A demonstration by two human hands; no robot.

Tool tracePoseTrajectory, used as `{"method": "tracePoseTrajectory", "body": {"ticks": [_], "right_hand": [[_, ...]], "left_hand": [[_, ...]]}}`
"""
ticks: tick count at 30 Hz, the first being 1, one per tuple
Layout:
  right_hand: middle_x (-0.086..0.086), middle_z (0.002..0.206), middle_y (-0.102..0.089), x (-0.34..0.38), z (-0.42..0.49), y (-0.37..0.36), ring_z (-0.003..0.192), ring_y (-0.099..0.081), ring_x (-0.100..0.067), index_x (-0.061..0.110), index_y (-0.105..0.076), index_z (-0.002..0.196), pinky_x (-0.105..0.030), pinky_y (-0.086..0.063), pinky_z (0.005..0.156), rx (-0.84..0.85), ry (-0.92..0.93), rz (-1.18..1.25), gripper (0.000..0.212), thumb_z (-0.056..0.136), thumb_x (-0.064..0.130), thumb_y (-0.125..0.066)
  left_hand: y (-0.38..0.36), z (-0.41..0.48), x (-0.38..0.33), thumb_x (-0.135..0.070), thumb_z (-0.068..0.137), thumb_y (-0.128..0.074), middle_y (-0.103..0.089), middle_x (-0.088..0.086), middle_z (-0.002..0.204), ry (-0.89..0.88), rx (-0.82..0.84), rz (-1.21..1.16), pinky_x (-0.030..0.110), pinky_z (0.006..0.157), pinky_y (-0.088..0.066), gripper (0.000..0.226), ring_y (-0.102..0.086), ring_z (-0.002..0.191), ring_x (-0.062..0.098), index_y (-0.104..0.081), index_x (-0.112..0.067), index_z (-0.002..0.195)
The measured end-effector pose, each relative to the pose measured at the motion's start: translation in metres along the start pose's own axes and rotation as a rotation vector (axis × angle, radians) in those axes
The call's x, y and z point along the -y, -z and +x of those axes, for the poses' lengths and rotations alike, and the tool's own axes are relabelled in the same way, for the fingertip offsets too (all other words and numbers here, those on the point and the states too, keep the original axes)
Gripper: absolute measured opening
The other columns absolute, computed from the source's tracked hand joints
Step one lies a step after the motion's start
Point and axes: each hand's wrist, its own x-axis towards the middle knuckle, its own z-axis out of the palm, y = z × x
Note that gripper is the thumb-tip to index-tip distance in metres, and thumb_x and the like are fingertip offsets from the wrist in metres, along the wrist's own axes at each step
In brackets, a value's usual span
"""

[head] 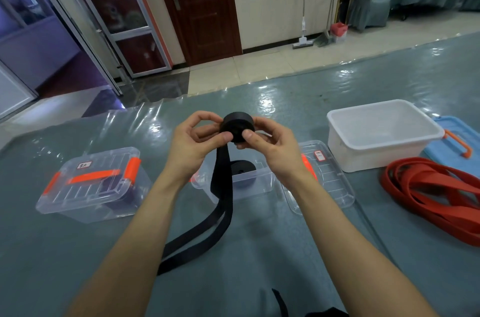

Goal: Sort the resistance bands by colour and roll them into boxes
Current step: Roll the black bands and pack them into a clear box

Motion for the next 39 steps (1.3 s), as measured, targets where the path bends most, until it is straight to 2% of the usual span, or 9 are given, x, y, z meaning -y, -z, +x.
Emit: {"method": "tracePoseTrajectory", "body": {"ticks": [6, 8, 11, 17, 21, 28, 31, 34, 39], "right_hand": [[0.01, 0.122, -0.075, 0.001, 0.002, 0.012, 0.082, -0.078, -0.024, 0.033, -0.067, 0.138, -0.048, -0.065, 0.087, 0.153, -0.041, -0.447, 0.056, 0.088, 0.03, -0.09], [0.016, 0.102, -0.079, 0.004, 0.004, 0.008, 0.076, -0.077, -0.018, 0.042, -0.071, 0.124, -0.047, -0.064, 0.08, 0.255, -0.009, -0.54, 0.039, 0.091, 0.027, -0.087], [0.012, 0.086, -0.077, 0.003, 0.005, 0.0, 0.075, -0.076, -0.01, 0.028, -0.074, 0.121, -0.043, -0.063, 0.08, 0.203, 0.083, -0.629, 0.026, 0.096, 0.026, -0.079], [-0.013, 0.09, -0.08, 0.002, 0.007, -0.002, 0.074, -0.077, -0.025, 0.009, -0.069, 0.125, -0.046, -0.063, 0.088, 0.0, 0.092, -0.198, 0.025, 0.101, 0.014, -0.071], [-0.017, 0.113, -0.079, 0.0, 0.004, -0.006, 0.088, -0.08, -0.029, -0.002, -0.063, 0.134, -0.043, -0.062, 0.099, 0.042, -0.038, 0.054, 0.029, 0.106, 0.008, -0.065], [-0.015, 0.125, -0.076, -0.004, -0.002, -0.009, 0.101, -0.08, -0.037, 0.002, -0.061, 0.137, -0.043, -0.061, 0.102, 0.114, -0.122, 0.14, 0.032, 0.106, 0.006, -0.065], [-0.011, 0.129, -0.073, -0.004, 0.002, -0.007, 0.091, -0.08, -0.04, 0.009, -0.062, 0.14, -0.048, -0.065, 0.087, 0.116, -0.096, 0.032, 0.041, 0.101, 0.014, -0.074], [-0.011, 0.112, -0.077, -0.004, 0.008, 0.0, 0.074, -0.077, -0.03, 0.011, -0.068, 0.131, -0.042, -0.061, 0.07, 0.121, -0.06, -0.216, 0.037, 0.098, 0.022, -0.079], [-0.019, 0.1, -0.079, -0.007, 0.01, 0.0, 0.074, -0.077, -0.029, 0.009, -0.071, 0.124, -0.046, -0.064, 0.084, 0.065, -0.017, -0.143, 0.027, 0.101, 0.021, -0.076]], "left_hand": [[0.028, 0.008, -0.015, -0.015, 0.077, -0.098, -0.085, 0.002, 0.092, 0.046, 0.183, 0.437, 0.03, 0.088, -0.066, 0.032, -0.083, 0.09, 0.02, -0.074, -0.024, 0.096], [0.029, 0.012, -0.022, -0.018, 0.076, -0.1, -0.084, -0.004, 0.09, 0.02, 0.277, 0.589, 0.029, 0.087, -0.066, 0.032, -0.082, 0.087, 0.015, -0.075, -0.028, 0.094], [0.024, 0.015, -0.026, -0.015, 0.076, -0.099, -0.084, -0.004, 0.093, -0.032, 0.258, 0.574, 0.026, 0.089, -0.065, 0.034, -0.082, 0.092, 0.013, -0.076, -0.026, 0.098], [0.012, 0.0, -0.013, -0.012, 0.075, -0.091, -0.083, 0.015, 0.106, 0.021, 0.043, 0.06, 0.031, 0.09, -0.063, 0.042, -0.082, 0.101, 0.029, -0.065, -0.011, 0.107], [0.004, -0.002, 0.001, -0.02, 0.076, -0.098, -0.083, 0.015, 0.107, 0.016, -0.025, 0.056, 0.041, 0.095, -0.065, 0.045, -0.082, 0.103, 0.033, -0.065, -0.018, 0.106], [0.015, 0.002, -0.002, -0.029, 0.07, -0.1, -0.084, 0.011, 0.101, 0.032, -0.012, 0.181, 0.045, 0.09, -0.066, 0.043, -0.083, 0.092, 0.033, -0.069, -0.025, 0.1], [0.016, 0.003, -0.004, -0.013, 0.072, -0.101, -0.084, 0.007, 0.096, 0.041, -0.013, 0.271, 0.039, 0.087, -0.068, 0.042, -0.083, 0.089, 0.028, -0.069, -0.019, 0.099], [0.019, 0.005, -0.01, -0.006, 0.07, -0.1, -0.084, 0.007, 0.091, 0.068, 0.058, 0.368, 0.037, 0.088, -0.067, 0.042, -0.083, 0.084, 0.027, -0.07, -0.015, 0.097], [0.019, 0.006, -0.017, -0.012, 0.077, -0.097, -0.082, 0.008, 0.102, 0.021, 0.066, 0.241, 0.032, 0.093, -0.065, 0.032, -0.081, 0.101, 0.025, -0.076, -0.02, 0.101]]}}
